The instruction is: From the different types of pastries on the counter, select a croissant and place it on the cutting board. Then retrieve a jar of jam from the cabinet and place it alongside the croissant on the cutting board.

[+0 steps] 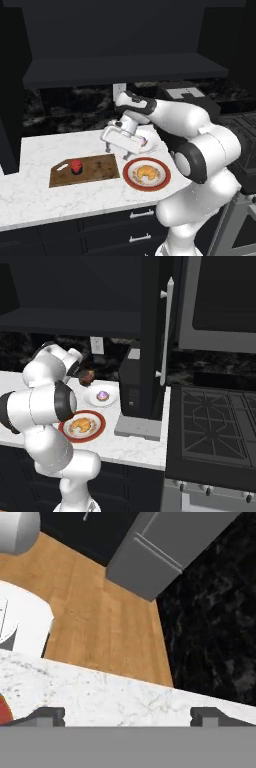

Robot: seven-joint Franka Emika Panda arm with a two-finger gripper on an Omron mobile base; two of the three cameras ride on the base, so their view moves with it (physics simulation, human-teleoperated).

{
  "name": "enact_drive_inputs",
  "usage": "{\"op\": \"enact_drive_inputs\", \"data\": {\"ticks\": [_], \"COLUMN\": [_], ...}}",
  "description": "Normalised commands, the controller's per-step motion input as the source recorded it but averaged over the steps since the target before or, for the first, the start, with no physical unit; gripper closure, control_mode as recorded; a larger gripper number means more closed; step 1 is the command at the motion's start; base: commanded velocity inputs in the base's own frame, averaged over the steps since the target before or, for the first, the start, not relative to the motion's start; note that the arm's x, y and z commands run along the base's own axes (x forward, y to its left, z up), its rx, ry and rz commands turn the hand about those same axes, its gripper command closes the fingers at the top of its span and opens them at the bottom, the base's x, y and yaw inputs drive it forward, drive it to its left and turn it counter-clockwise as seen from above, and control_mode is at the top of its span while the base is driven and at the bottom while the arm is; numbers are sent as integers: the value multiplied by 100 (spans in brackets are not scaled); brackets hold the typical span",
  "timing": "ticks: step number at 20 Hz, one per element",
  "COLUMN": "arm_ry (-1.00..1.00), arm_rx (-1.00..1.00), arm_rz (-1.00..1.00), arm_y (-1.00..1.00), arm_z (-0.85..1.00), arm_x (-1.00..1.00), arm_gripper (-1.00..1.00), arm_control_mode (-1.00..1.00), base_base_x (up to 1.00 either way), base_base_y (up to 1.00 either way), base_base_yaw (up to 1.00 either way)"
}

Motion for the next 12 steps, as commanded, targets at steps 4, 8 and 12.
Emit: {"op": "enact_drive_inputs", "data": {"ticks": [4,8,12], "arm_ry": [-32,-21,-13], "arm_rx": [0,0,0], "arm_rz": [2,12,14], "arm_y": [-31,-39,-37], "arm_z": [-17,-12,-9], "arm_x": [-17,0,0], "arm_gripper": [-100,-100,-100], "arm_control_mode": [-100,-100,-100], "base_base_x": [0,0,0], "base_base_y": [0,0,0], "base_base_yaw": [0,0,0]}}
